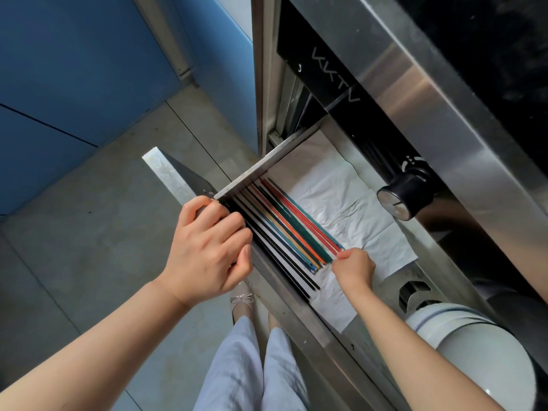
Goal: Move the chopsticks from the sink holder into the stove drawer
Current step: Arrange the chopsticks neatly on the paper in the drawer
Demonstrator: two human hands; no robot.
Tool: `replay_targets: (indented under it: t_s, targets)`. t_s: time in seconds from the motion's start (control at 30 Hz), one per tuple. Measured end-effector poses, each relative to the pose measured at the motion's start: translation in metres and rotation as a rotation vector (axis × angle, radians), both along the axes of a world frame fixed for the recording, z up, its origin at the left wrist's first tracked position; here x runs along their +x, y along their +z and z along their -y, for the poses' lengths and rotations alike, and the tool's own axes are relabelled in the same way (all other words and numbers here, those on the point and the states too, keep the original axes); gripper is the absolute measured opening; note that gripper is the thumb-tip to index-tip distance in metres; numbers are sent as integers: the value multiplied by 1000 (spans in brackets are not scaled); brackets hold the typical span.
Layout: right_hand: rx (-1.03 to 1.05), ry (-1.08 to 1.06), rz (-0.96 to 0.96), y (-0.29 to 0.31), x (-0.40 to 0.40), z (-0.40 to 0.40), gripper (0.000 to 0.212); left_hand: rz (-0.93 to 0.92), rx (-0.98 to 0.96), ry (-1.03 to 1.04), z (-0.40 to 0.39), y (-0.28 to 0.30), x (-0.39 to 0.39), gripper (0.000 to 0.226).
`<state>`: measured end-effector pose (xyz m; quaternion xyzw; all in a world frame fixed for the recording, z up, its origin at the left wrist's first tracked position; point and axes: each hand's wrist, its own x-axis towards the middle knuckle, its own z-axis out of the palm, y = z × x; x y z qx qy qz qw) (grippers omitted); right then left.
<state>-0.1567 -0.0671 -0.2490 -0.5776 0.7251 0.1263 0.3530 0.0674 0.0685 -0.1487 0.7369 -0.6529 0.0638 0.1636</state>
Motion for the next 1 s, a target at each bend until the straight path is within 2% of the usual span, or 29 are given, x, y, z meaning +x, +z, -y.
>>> replay_targets:
  t_s: [0.33, 0.57, 0.9, 1.0]
  targets:
    - [6, -92, 14, 8, 4, -2, 21, 0, 7, 3, 0, 1, -1, 34]
    - [70, -265, 75, -1, 3, 4, 15, -1, -1, 5, 0, 0, 0, 35]
    - [99, -185, 59, -1, 3, 10, 18, 1, 0, 10, -1, -1, -1, 35]
    - [99, -203, 63, -3, 6, 11, 12, 1, 6, 11, -1, -1, 0, 35]
